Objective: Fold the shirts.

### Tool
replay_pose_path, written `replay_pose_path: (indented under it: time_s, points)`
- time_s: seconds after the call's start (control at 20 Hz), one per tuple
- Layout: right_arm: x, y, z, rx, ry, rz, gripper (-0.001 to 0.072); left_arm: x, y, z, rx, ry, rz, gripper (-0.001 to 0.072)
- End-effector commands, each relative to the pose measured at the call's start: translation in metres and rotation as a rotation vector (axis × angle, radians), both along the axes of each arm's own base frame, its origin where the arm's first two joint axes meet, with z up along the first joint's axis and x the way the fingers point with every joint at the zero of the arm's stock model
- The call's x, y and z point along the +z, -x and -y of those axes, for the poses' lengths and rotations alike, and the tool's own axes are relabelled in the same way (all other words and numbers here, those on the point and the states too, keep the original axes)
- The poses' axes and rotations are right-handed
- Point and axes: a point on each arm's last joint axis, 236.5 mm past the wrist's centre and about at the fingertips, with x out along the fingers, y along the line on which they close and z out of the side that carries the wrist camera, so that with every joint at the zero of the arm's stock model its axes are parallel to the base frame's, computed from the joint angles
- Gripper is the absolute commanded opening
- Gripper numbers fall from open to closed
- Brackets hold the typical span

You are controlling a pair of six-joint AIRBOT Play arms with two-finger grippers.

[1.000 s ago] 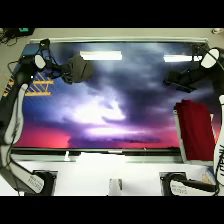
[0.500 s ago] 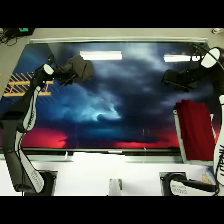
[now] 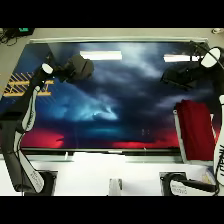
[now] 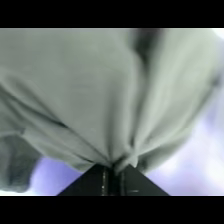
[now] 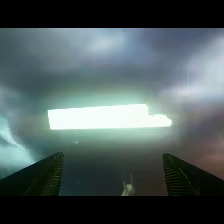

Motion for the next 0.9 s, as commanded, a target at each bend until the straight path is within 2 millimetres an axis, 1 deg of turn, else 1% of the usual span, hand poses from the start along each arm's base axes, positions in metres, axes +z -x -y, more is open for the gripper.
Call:
replay_pose_path:
  time_s: [0.0, 0.05, 0.1, 0.15, 0.2, 0.25, 0.3, 0.35, 0.4, 0.45, 0.5, 0.55, 0.6, 0.65, 0.7, 0.75, 0.85]
  points:
    - [0.026, -0.007, -0.011, -0.015, -0.059, 0.085, 0.0656, 0.121, 0.022, 0.025, -0.21, -0.177, 0.266, 0.0033]
    - [0.04, -0.007, -0.011, -0.007, -0.057, 0.13, 0.0654, 0.181, 0.04, 0.035, -0.248, -0.221, 0.38, 0.0033]
    - [0.058, -0.004, -0.009, 0.011, -0.037, 0.185, 0.0653, 0.238, 0.062, 0.045, -0.267, -0.247, 0.481, 0.0033]
    - [0.077, 0.002, -0.007, 0.027, -0.014, 0.238, 0.0653, 0.299, 0.095, 0.057, -0.28, -0.256, 0.592, 0.0033]
    - [0.1, 0.011, -0.007, 0.03, -0.012, 0.293, 0.0653, 0.351, 0.13, 0.069, -0.295, -0.261, 0.69, 0.0033]
    - [0.124, 0.023, -0.01, 0.03, -0.024, 0.347, 0.0653, 0.399, 0.172, 0.082, -0.32, -0.261, 0.786, 0.0033]
    - [0.152, 0.037, -0.015, 0.031, -0.047, 0.413, 0.0654, 0.435, 0.212, 0.096, -0.352, -0.256, 0.862, 0.0032]
    - [0.179, 0.052, -0.017, 0.02, -0.071, 0.483, 0.0654, 0.46, 0.252, 0.107, -0.379, -0.251, 0.912, 0.0032]
    - [0.202, 0.068, -0.019, 0.024, -0.076, 0.545, 0.0654, 0.472, 0.282, 0.113, -0.39, -0.249, 0.919, 0.0032]
    - [0.223, 0.086, -0.019, 0.035, -0.062, 0.603, 0.0655, 0.474, 0.306, 0.114, -0.39, -0.259, 0.892, 0.0033]
    - [0.238, 0.102, -0.017, 0.047, -0.039, 0.649, 0.0654, 0.464, 0.319, 0.113, -0.387, -0.287, 0.841, 0.0032]
    - [0.248, 0.116, -0.013, 0.047, -0.012, 0.677, 0.0654, 0.444, 0.325, 0.112, -0.391, -0.334, 0.765, 0.0032]
    - [0.252, 0.128, -0.009, 0.043, 0.011, 0.683, 0.0654, 0.415, 0.328, 0.114, -0.412, -0.391, 0.675, 0.0033]
    - [0.251, 0.141, -0.007, 0.044, 0.029, 0.67, 0.0653, 0.385, 0.327, 0.118, -0.44, -0.439, 0.593, 0.0033]
    - [0.246, 0.151, -0.007, 0.047, 0.028, 0.639, 0.0652, 0.351, 0.326, 0.128, -0.483, -0.467, 0.52, 0.0033]
    - [0.237, 0.159, -0.008, 0.046, 0.021, 0.592, 0.0652, 0.318, 0.325, 0.14, -0.514, -0.466, 0.454, 0.0034]
    - [0.216, 0.17, -0.009, 0.06, 0.022, 0.488, 0.0651, 0.241, 0.323, 0.168, -0.542, -0.417, 0.296, 0.0034]
